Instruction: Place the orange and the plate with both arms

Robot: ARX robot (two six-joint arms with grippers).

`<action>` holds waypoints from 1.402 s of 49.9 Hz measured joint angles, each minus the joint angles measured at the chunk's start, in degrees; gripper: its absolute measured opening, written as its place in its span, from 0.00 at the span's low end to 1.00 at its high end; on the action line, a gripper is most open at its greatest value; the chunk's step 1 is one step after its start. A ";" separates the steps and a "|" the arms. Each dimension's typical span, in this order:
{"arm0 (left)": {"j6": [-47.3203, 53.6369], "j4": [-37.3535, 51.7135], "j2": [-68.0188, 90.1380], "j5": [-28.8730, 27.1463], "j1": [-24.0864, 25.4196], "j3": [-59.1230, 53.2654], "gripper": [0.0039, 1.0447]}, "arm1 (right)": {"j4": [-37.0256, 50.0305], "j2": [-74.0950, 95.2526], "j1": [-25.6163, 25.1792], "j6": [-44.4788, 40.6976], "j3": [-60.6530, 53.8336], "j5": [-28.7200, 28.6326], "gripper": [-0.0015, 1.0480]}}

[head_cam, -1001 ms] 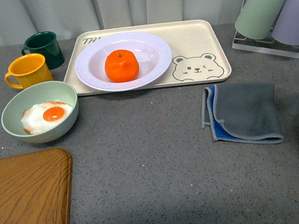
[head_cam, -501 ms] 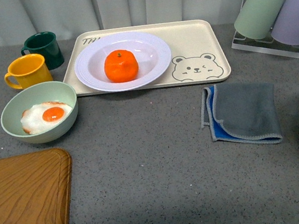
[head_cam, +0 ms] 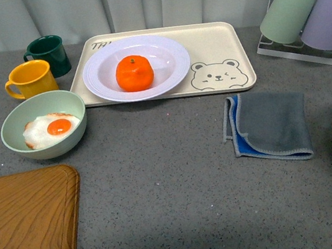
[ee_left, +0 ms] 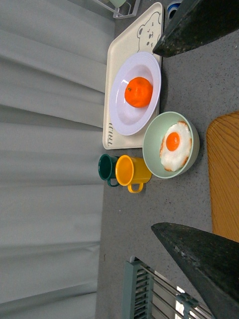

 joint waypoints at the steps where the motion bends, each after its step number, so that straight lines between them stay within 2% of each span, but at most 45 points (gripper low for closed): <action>1: 0.00 0.00 0.02 0.00 0.00 0.00 0.94 | -0.39 -0.48 0.00 0.00 -0.09 0.00 0.01; 20: 0.00 -0.02 0.00 0.00 0.00 0.00 0.94 | -13.94 -15.78 0.00 0.00 -1.11 0.00 0.01; 67: 0.00 -0.02 0.02 0.00 0.00 0.00 0.94 | -34.45 -37.03 0.00 0.00 -1.14 -0.15 0.01; 70: 0.00 -0.02 0.02 0.00 0.00 0.00 0.94 | -38.51 -40.22 0.00 0.00 -1.07 -0.15 0.01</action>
